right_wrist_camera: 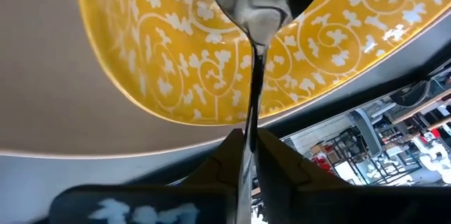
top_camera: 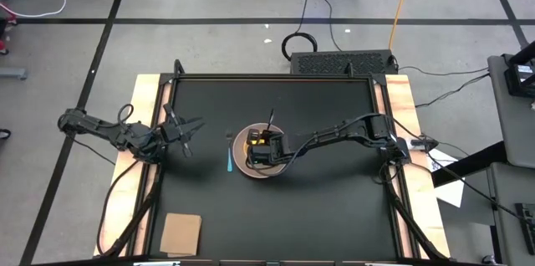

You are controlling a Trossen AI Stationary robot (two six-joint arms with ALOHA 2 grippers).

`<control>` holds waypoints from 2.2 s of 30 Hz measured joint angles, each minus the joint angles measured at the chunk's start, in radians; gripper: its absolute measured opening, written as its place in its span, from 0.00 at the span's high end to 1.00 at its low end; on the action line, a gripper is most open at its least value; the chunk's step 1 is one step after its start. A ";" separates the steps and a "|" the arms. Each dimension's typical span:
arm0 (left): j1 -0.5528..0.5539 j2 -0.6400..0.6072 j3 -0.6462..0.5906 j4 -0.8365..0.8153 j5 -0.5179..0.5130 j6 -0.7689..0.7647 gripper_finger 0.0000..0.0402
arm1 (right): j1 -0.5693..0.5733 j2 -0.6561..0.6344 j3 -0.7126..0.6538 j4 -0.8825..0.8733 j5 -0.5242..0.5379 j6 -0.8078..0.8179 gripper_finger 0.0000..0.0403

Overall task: Set table place
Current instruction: Put the spoon into the yellow bowl, then return to Home Position

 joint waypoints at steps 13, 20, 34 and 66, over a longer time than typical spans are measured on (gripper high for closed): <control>0.000 0.000 0.000 0.000 0.000 0.000 0.78 | 0.000 0.000 0.000 -0.003 0.008 0.025 0.83; 0.000 0.000 0.000 0.000 0.000 0.000 0.78 | 0.001 -0.011 0.000 0.000 0.121 -0.005 0.83; 0.000 0.000 0.000 -0.012 -0.022 -0.003 0.78 | -0.002 -0.216 0.000 -0.027 -0.047 0.556 0.90; 0.120 -0.128 0.000 -0.037 0.190 0.000 0.78 | -0.213 -1.071 -1.129 0.995 -0.598 1.365 1.00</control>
